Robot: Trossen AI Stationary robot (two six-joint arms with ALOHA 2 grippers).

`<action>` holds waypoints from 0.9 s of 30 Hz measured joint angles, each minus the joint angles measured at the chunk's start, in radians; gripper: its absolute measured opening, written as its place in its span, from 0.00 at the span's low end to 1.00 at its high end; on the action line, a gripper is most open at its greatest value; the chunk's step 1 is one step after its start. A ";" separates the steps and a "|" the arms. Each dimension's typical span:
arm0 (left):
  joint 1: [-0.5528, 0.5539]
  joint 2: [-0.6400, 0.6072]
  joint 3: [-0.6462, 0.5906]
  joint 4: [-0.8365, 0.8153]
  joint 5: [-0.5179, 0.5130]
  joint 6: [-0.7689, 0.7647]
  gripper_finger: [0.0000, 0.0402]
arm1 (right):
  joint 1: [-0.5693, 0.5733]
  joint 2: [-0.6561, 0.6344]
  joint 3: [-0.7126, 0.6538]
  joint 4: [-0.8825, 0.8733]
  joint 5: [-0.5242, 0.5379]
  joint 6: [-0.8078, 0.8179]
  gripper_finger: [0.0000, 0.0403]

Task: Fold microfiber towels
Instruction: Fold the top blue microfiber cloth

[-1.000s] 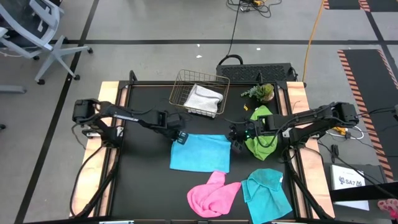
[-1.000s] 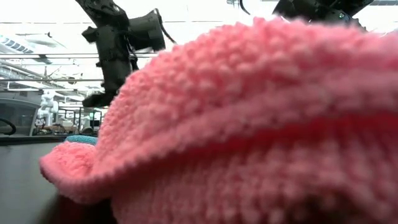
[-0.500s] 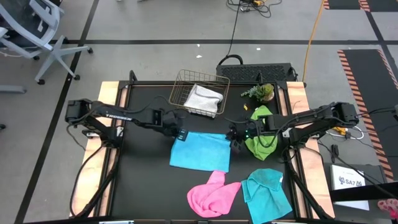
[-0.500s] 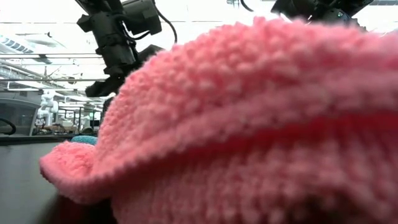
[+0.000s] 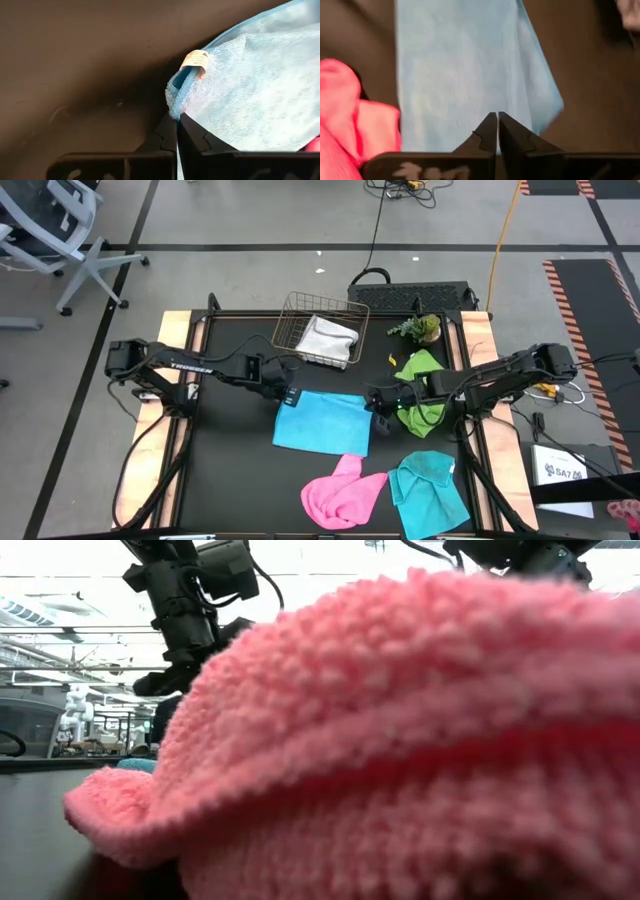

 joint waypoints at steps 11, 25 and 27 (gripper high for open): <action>0.000 0.000 0.000 -0.028 -0.008 0.002 0.00 | -0.018 0.000 0.000 -0.057 0.023 0.057 0.11; 0.009 0.000 0.000 -0.044 -0.044 0.147 0.10 | 0.050 0.003 0.000 -0.015 -0.060 0.052 0.15; 0.009 0.000 0.000 -0.075 -0.048 0.163 0.10 | 0.068 0.016 0.000 -0.012 -0.060 0.076 0.10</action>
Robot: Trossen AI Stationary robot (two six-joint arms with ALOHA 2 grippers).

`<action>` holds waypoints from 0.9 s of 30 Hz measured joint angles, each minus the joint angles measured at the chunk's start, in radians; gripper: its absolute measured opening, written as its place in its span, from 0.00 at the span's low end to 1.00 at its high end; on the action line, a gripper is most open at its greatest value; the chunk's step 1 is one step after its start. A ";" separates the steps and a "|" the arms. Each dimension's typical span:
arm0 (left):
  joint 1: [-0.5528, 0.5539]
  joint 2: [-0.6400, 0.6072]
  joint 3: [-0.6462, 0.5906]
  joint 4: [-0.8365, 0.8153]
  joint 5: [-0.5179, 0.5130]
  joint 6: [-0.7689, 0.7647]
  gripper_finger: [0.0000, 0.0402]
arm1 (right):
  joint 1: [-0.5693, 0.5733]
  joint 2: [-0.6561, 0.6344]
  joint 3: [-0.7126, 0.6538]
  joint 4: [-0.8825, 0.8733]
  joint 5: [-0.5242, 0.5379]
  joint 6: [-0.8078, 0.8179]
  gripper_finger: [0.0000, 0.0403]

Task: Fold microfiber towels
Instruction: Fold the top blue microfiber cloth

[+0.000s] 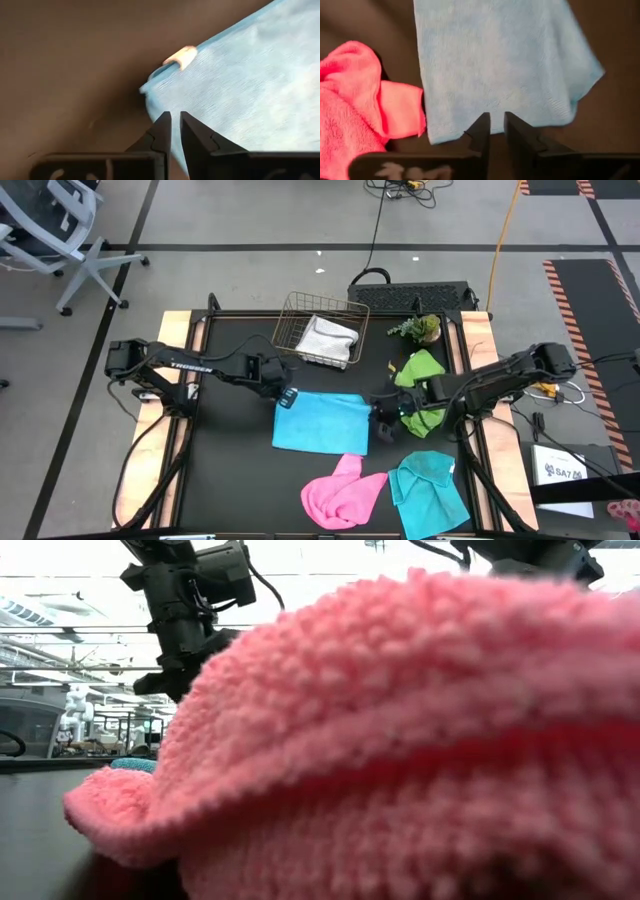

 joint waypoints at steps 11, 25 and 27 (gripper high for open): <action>-0.058 0.000 0.000 -0.040 0.059 0.157 0.04 | 0.081 0.151 0.003 0.188 -0.127 0.021 0.03; -0.330 0.000 0.000 -0.065 -0.043 -0.076 0.01 | -0.021 0.214 0.249 0.071 -0.126 -0.201 0.00; -0.349 0.000 0.000 -0.076 -0.004 -0.235 0.01 | -0.058 0.225 0.302 0.030 -0.123 -0.266 0.00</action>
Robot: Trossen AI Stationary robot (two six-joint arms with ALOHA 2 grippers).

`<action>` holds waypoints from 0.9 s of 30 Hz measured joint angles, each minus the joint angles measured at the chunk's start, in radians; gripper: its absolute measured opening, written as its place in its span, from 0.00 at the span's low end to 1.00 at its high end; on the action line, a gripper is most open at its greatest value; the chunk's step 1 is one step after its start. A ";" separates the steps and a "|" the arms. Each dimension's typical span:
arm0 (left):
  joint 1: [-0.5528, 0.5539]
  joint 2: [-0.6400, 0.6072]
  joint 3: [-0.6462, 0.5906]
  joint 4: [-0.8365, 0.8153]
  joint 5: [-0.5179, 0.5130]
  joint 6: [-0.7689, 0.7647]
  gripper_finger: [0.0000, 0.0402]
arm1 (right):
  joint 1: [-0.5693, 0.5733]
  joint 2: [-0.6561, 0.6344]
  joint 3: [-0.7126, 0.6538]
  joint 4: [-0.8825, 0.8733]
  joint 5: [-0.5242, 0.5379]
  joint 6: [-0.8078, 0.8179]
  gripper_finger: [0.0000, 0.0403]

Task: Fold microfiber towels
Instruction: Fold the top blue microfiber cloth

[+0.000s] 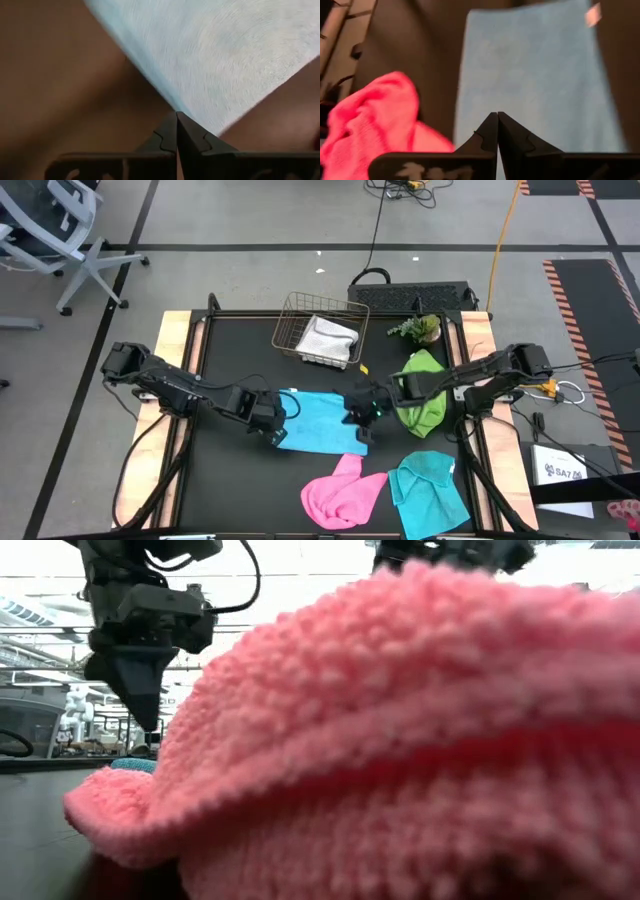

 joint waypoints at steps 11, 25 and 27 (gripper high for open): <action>-0.124 0.000 -0.003 0.099 -0.007 -0.437 0.01 | -0.135 0.019 0.079 -0.050 -0.007 -0.178 0.00; -0.225 0.109 -0.003 0.198 -0.110 -0.706 0.02 | -0.177 0.053 0.078 -0.047 -0.060 -0.255 0.00; -0.222 0.133 -0.003 0.213 -0.096 -0.706 0.02 | -0.176 0.053 0.078 -0.053 -0.061 -0.256 0.00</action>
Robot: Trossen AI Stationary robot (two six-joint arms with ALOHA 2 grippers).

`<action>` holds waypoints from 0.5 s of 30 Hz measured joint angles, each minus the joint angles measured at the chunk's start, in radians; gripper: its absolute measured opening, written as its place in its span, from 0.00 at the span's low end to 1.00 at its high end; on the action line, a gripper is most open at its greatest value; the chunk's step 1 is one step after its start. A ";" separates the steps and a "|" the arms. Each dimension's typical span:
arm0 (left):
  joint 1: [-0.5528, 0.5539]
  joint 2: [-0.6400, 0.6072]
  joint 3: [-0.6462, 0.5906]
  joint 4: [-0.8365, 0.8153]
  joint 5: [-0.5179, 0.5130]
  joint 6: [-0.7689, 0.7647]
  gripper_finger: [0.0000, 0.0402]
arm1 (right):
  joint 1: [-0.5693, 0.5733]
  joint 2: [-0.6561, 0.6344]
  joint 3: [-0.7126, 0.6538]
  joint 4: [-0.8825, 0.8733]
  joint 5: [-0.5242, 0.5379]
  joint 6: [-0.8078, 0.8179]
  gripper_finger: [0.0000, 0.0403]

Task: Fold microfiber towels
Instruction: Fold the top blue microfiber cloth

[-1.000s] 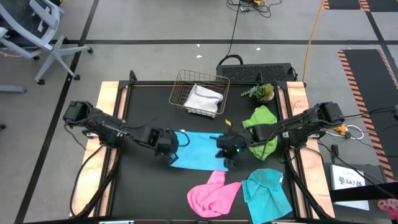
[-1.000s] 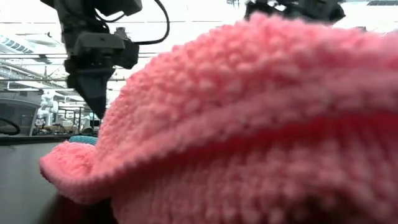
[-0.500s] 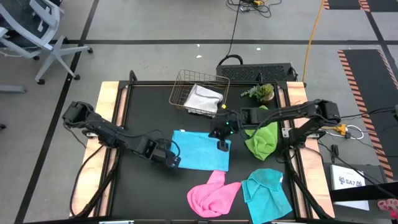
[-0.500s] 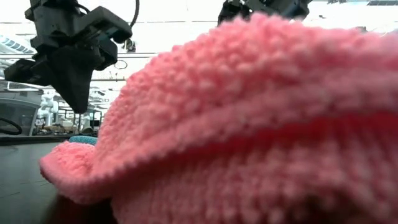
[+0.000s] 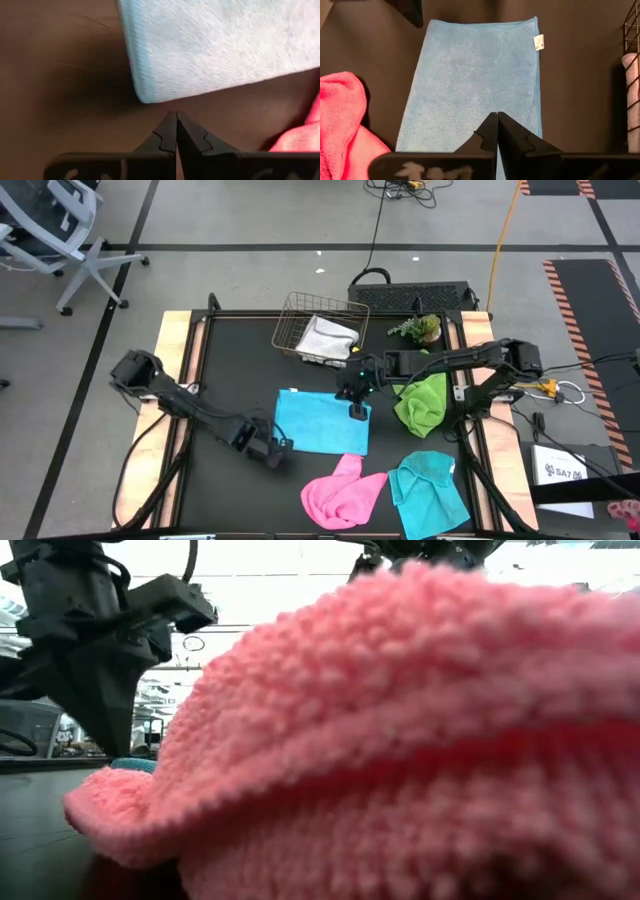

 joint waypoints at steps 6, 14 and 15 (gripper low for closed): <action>0.024 0.002 0.001 0.007 0.044 0.037 0.04 | 0.000 0.000 0.000 -0.053 0.000 -0.032 0.00; 0.062 -0.015 0.000 0.004 0.091 0.132 0.24 | 0.000 0.000 0.000 -0.067 0.000 -0.050 0.00; 0.067 -0.015 0.001 0.007 0.102 0.132 0.28 | 0.000 0.000 0.000 -0.067 0.000 -0.052 0.00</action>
